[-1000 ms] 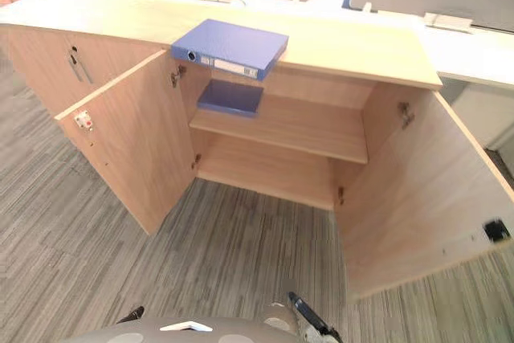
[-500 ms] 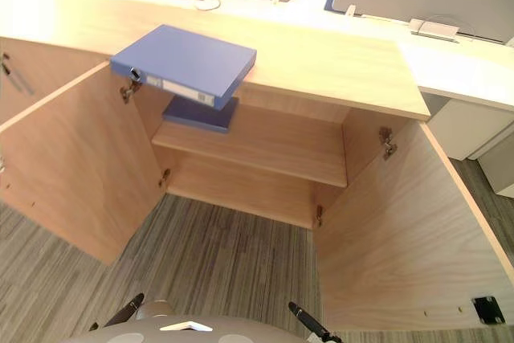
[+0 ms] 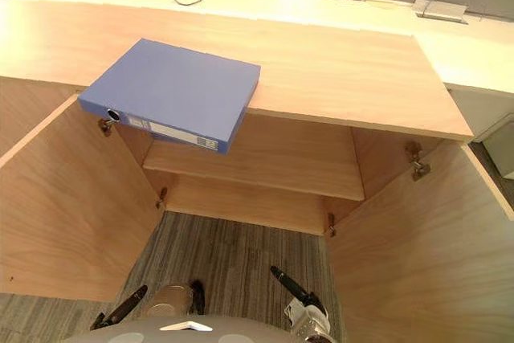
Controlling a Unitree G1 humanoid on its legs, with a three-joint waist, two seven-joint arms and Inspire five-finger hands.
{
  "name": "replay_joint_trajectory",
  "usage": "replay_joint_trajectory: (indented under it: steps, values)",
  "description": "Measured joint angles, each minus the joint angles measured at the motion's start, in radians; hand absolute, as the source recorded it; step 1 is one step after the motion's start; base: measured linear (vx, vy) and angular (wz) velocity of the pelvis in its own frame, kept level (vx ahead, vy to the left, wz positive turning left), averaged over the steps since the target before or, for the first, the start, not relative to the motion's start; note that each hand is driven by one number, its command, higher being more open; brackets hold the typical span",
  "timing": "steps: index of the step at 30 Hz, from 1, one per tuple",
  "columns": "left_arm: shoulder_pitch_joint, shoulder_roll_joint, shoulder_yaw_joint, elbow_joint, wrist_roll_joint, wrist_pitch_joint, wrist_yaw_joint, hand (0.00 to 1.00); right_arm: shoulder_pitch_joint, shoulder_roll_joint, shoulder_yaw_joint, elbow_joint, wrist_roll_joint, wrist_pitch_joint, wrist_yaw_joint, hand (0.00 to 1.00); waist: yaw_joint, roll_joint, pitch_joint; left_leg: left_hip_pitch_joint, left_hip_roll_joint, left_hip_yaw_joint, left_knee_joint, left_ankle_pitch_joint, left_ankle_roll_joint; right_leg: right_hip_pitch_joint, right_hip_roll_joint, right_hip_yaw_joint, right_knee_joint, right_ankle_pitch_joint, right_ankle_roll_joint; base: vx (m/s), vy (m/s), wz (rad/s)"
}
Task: Walk over to the cabinet, pick up the folder, carry it to the office cabinet, place the folder inside the office cabinet, then close the office cabinet door
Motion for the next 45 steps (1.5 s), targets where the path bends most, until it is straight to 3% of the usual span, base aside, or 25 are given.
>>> replay_joint_trajectory:
  steps: [3, 5, 6, 9, 13, 17, 22, 27, 31, 33, 34, 35, 37, 38, 39, 41, 44, 45]
  values:
    - [0.001, 0.006, -0.031, 0.015, -0.018, 0.013, -0.023, 1.00, -0.001, -0.019, 0.000, 0.011, -0.039, 0.009, 0.009, 1.00, -0.005, 0.006, -0.006, 0.075, -0.038, 0.008, -0.134, 0.036, -0.007, -0.023, -0.027, 0.024, 0.055, 0.001, 0.001, -0.01, 0.058, -0.23]
    - [0.032, 0.011, -0.092, 0.017, -0.031, 0.014, -0.052, 1.00, 0.002, -0.040, 0.001, 0.011, -0.077, 0.014, 0.021, 1.00, -0.014, 0.040, -0.025, 0.155, -0.061, -0.008, -0.245, 0.064, -0.020, -0.098, -0.037, 0.041, 0.205, 0.000, 0.000, 0.00, 0.148, -0.44]
    - [0.039, 0.016, -0.112, 0.017, -0.032, 0.014, -0.059, 1.00, 0.002, -0.047, 0.001, 0.008, -0.077, 0.014, 0.023, 1.00, -0.021, 0.044, -0.029, 0.168, -0.064, -0.008, -0.261, 0.072, -0.015, -0.107, -0.038, 0.039, 0.230, -0.001, -0.001, 0.02, 0.133, -0.32]
    - [0.031, 0.058, -0.207, 0.015, -0.041, 0.014, -0.097, 1.00, 0.013, -0.040, 0.033, 0.008, -0.084, 0.022, 0.040, 1.00, -0.029, 0.020, -0.073, 0.176, -0.096, -0.007, -0.327, 0.084, -0.017, -0.105, -0.062, 0.005, 0.169, -0.006, -0.007, 0.07, 0.056, -0.19]
    - [-0.012, 0.086, -0.288, -0.027, -0.204, 0.015, -0.155, 1.00, -0.006, -0.025, 0.063, 0.011, -0.085, 0.028, 0.052, 1.00, -0.024, -0.010, -0.071, 0.132, -0.127, -0.046, -0.353, 0.137, 0.032, -0.095, -0.070, -0.073, 0.046, -0.005, -0.007, 0.07, -0.060, 0.07]
    - [0.043, 0.066, -0.434, -0.354, -0.352, 0.017, -0.167, 1.00, -0.009, -0.028, 0.089, 0.012, -0.083, 0.028, 0.060, 1.00, -0.020, -0.023, -0.060, 0.116, -0.144, -0.119, -0.365, 0.170, 0.044, -0.056, -0.063, -0.125, -0.001, -0.001, -0.003, 0.07, -0.109, 0.45]
    - [0.172, 0.026, -0.511, -0.752, -0.410, 0.017, -0.143, 1.00, 0.000, -0.031, 0.123, 0.001, -0.084, 0.028, 0.058, 1.00, -0.013, -0.013, -0.056, 0.105, -0.126, -0.152, -0.368, 0.181, 0.037, -0.045, -0.034, -0.130, -0.018, 0.035, 0.009, 0.04, -0.076, 0.23]
    - [0.219, -0.028, -0.495, -1.034, -0.128, 0.013, -0.045, 1.00, 0.062, -0.030, 0.146, -0.026, -0.080, 0.029, 0.040, 1.00, 0.020, -0.009, -0.052, 0.103, -0.120, -0.182, -0.358, 0.179, 0.033, -0.048, -0.033, -0.155, 0.026, 0.044, 0.011, 0.04, -0.031, 0.17]
    - [0.222, -0.041, -0.442, -1.114, -0.023, 0.010, 0.021, 1.00, 0.088, -0.028, 0.157, -0.058, -0.072, 0.028, 0.035, 1.00, 0.038, -0.009, -0.053, 0.094, -0.109, -0.182, -0.321, 0.139, 0.027, -0.064, -0.034, -0.155, 0.078, 0.043, 0.011, 0.02, -0.015, 0.01]
    - [0.240, -0.044, -0.428, -1.156, -0.020, 0.011, 0.052, 1.00, 0.089, -0.022, 0.157, -0.082, -0.072, 0.028, 0.031, 1.00, 0.041, -0.006, -0.052, 0.082, -0.101, -0.174, -0.302, 0.123, 0.029, -0.099, -0.045, -0.166, 0.161, 0.039, 0.016, 0.00, -0.016, -0.10]
    - [0.263, -0.045, -0.428, -1.195, -0.020, 0.012, 0.058, 1.00, 0.087, -0.028, 0.157, -0.096, -0.072, 0.028, 0.026, 1.00, 0.058, 0.007, -0.040, 0.090, -0.090, -0.153, -0.299, 0.110, 0.021, -0.169, -0.069, -0.159, 0.317, 0.035, 0.022, -0.03, 0.018, -0.25]
    - [0.291, -0.049, -0.430, -1.244, -0.021, 0.012, 0.063, 1.00, 0.088, -0.028, 0.157, -0.110, -0.071, 0.029, 0.018, 1.00, 0.064, 0.000, -0.032, 0.104, -0.095, -0.138, -0.294, 0.099, 0.018, -0.256, -0.111, -0.146, 0.512, 0.046, 0.032, -0.02, 0.023, -0.20]
    - [0.313, -0.057, -0.429, -1.289, -0.022, 0.012, 0.067, 1.00, 0.087, -0.026, 0.158, -0.126, -0.072, 0.026, 0.017, 1.00, 0.062, -0.011, -0.019, 0.137, -0.110, -0.147, -0.285, 0.092, 0.029, -0.351, -0.164, -0.086, 0.725, 0.088, 0.054, 0.06, 0.015, 0.15]
    - [0.312, -0.060, -0.426, -1.287, -0.023, 0.012, 0.066, 1.00, 0.090, -0.027, 0.159, -0.128, -0.072, 0.026, 0.017, 1.00, 0.059, -0.014, -0.021, 0.150, -0.107, -0.163, -0.267, 0.080, 0.027, -0.370, -0.168, -0.067, 0.784, 0.027, 0.038, 0.09, 0.006, 0.35]
    - [0.312, -0.063, -0.426, -1.284, -0.023, 0.012, 0.066, 1.00, 0.094, -0.026, 0.168, -0.128, -0.072, 0.026, 0.017, 1.00, 0.059, -0.015, -0.023, 0.154, -0.102, -0.171, -0.254, 0.071, 0.023, -0.371, -0.168, -0.067, 0.781, -0.013, 0.030, 0.07, -0.013, 0.42]
    - [0.312, -0.073, -0.426, -1.273, -0.029, 0.012, 0.065, 1.00, 0.094, -0.025, 0.202, -0.128, -0.072, 0.024, 0.017, 1.00, 0.060, -0.016, -0.025, 0.138, -0.082, -0.194, -0.211, 0.049, 0.007, -0.359, -0.143, -0.069, 0.576, -0.076, 0.019, 0.05, -0.055, 0.35]
    - [0.318, -0.077, -0.419, -1.252, -0.030, 0.012, 0.064, 1.00, 0.092, -0.020, 0.241, -0.108, -0.072, 0.024, 0.015, 1.00, 0.065, -0.037, -0.039, 0.096, -0.079, -0.197, -0.178, 0.031, -0.013, -0.336, -0.123, -0.105, 0.276, -0.044, 0.039, 0.05, -0.201, 0.10]
    - [0.319, -0.077, -0.417, -1.244, -0.026, 0.012, 0.065, 1.00, 0.092, -0.018, 0.263, -0.096, -0.072, 0.025, 0.015, 1.00, 0.064, -0.048, -0.045, 0.081, -0.081, -0.200, -0.160, 0.021, -0.025, -0.314, -0.116, -0.129, 0.196, -0.017, 0.029, 0.06, -0.277, 0.13]
